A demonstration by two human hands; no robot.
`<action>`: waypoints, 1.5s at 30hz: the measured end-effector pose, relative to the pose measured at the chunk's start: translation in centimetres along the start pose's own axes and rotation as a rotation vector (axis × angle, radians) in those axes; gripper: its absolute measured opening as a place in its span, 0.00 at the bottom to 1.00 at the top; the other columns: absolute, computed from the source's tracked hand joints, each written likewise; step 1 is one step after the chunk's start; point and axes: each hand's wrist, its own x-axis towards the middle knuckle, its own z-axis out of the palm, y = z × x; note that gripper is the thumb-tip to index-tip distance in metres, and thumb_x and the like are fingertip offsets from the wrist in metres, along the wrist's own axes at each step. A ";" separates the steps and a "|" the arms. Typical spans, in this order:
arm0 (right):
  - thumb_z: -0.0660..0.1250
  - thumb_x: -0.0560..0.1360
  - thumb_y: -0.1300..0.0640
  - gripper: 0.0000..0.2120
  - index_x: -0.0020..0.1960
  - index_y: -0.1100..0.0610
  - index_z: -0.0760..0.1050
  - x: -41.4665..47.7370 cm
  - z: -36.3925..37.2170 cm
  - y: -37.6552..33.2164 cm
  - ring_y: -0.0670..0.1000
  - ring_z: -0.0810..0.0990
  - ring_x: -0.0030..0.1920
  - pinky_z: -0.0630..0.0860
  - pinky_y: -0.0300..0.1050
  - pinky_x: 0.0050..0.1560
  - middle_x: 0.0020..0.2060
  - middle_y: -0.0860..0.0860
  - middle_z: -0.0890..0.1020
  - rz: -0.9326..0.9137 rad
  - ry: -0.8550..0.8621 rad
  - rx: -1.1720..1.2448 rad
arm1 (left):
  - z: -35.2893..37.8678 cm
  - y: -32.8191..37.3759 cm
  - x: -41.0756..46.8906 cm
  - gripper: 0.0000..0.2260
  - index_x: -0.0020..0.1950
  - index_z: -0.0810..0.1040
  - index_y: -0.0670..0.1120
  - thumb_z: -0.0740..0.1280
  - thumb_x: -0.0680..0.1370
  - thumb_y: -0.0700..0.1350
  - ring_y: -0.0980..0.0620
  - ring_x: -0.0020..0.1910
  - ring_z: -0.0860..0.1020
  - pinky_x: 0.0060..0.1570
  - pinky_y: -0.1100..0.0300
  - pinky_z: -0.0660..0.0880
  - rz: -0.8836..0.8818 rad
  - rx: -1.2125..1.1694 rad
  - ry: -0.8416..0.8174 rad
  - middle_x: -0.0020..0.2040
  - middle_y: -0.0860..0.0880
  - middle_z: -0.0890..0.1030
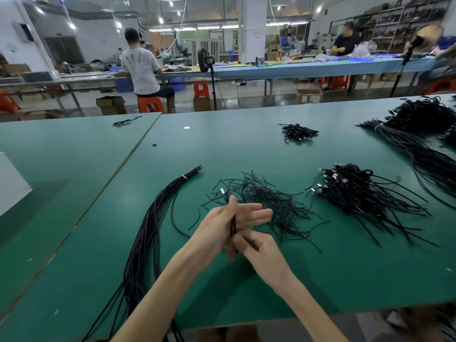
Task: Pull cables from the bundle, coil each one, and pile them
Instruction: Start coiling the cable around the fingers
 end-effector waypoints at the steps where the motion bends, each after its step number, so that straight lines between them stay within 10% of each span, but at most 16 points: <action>1: 0.64 0.84 0.59 0.14 0.42 0.59 0.81 0.0 0.0 0.1 0.50 0.82 0.39 0.75 0.38 0.49 0.36 0.54 0.84 0.012 -0.008 -0.015 | 0.0 0.4 0.1 0.27 0.68 0.79 0.38 0.52 0.87 0.58 0.41 0.66 0.80 0.46 0.52 0.84 0.040 -0.110 0.006 0.66 0.39 0.81; 4: 0.65 0.83 0.54 0.13 0.44 0.58 0.82 -0.1 -0.1 0.0 0.49 0.84 0.43 0.76 0.39 0.52 0.39 0.52 0.86 0.037 -0.039 -0.070 | -0.6 2.0 -0.2 0.24 0.54 0.87 0.40 0.57 0.85 0.55 0.48 0.40 0.86 0.45 0.58 0.82 0.123 -0.318 0.050 0.47 0.43 0.86; 7: 0.68 0.82 0.52 0.08 0.44 0.48 0.82 -0.2 -0.1 0.3 0.47 0.81 0.50 0.74 0.42 0.57 0.42 0.44 0.85 0.073 -0.076 -0.236 | -1.5 3.8 -1.3 0.20 0.41 0.79 0.44 0.58 0.85 0.54 0.58 0.18 0.62 0.22 0.66 0.64 0.072 -0.485 -0.095 0.27 0.54 0.70; 10: 0.70 0.80 0.58 0.10 0.46 0.43 0.82 -0.2 0.4 0.4 0.42 0.78 0.52 0.70 0.33 0.55 0.43 0.44 0.83 0.068 -0.022 -0.293 | -2.6 5.3 -2.6 0.20 0.35 0.73 0.46 0.60 0.84 0.54 0.55 0.18 0.55 0.19 0.62 0.51 -0.079 -0.110 -0.207 0.23 0.52 0.63; 16: 0.70 0.79 0.62 0.17 0.47 0.37 0.77 -0.3 0.5 0.7 0.46 0.71 0.56 0.67 0.42 0.58 0.47 0.44 0.78 -0.018 0.026 -0.596 | -1.3 4.9 -3.2 0.22 0.40 0.80 0.43 0.59 0.86 0.54 0.53 0.21 0.70 0.26 0.63 0.71 -0.476 1.180 -0.249 0.27 0.49 0.77; 20: 0.68 0.81 0.55 0.03 0.52 0.48 0.80 -0.4 0.9 1.1 0.35 0.69 0.52 0.68 0.42 0.55 0.42 0.38 0.77 -0.052 0.046 -0.640 | -0.7 3.5 -2.6 0.18 0.46 0.76 0.43 0.57 0.86 0.53 0.46 0.29 0.77 0.44 0.52 0.81 -0.505 1.405 -0.016 0.38 0.44 0.82; 26: 0.69 0.82 0.57 0.05 0.51 0.48 0.82 0.1 0.1 0.9 0.43 0.82 0.43 0.74 0.32 0.43 0.40 0.41 0.85 0.056 0.184 -0.348 | -1.0 1.4 -2.0 0.12 0.43 0.70 0.48 0.59 0.86 0.48 0.43 0.45 0.78 0.43 0.51 0.75 -0.176 1.644 0.180 0.45 0.48 0.78; 30: 0.68 0.81 0.64 0.10 0.51 0.51 0.84 0.0 -0.1 0.8 0.47 0.85 0.45 0.81 0.48 0.51 0.42 0.44 0.87 0.028 0.182 -0.255 | -2.1 0.1 -1.8 0.13 0.53 0.79 0.48 0.55 0.87 0.48 0.46 0.64 0.77 0.69 0.51 0.70 -0.175 1.622 0.068 0.50 0.48 0.81; 33: 0.68 0.81 0.65 0.10 0.52 0.52 0.83 -0.1 -0.3 0.6 0.50 0.86 0.47 0.81 0.55 0.55 0.44 0.46 0.87 -0.010 0.178 -0.167 | -2.6 -0.2 -1.8 0.18 0.51 0.78 0.50 0.53 0.86 0.58 0.47 0.65 0.75 0.65 0.48 0.72 -0.193 1.342 0.080 0.51 0.49 0.81; 40: 0.64 0.83 0.64 0.11 0.53 0.55 0.84 -0.1 0.1 0.2 0.45 0.85 0.45 0.77 0.34 0.48 0.43 0.48 0.88 -0.004 0.028 -0.103 | -0.8 -0.1 -1.5 0.30 0.65 0.79 0.50 0.57 0.78 0.70 0.58 0.64 0.79 0.70 0.57 0.73 -0.037 0.474 0.237 0.65 0.52 0.82; 45: 0.64 0.83 0.51 0.12 0.49 0.52 0.84 0.1 0.3 0.0 0.42 0.81 0.43 0.72 0.33 0.48 0.43 0.47 0.87 0.018 -0.033 -0.061 | 1.5 1.1 -1.7 0.22 0.66 0.82 0.47 0.54 0.87 0.58 0.49 0.64 0.81 0.35 0.69 0.74 0.124 0.117 0.183 0.62 0.47 0.84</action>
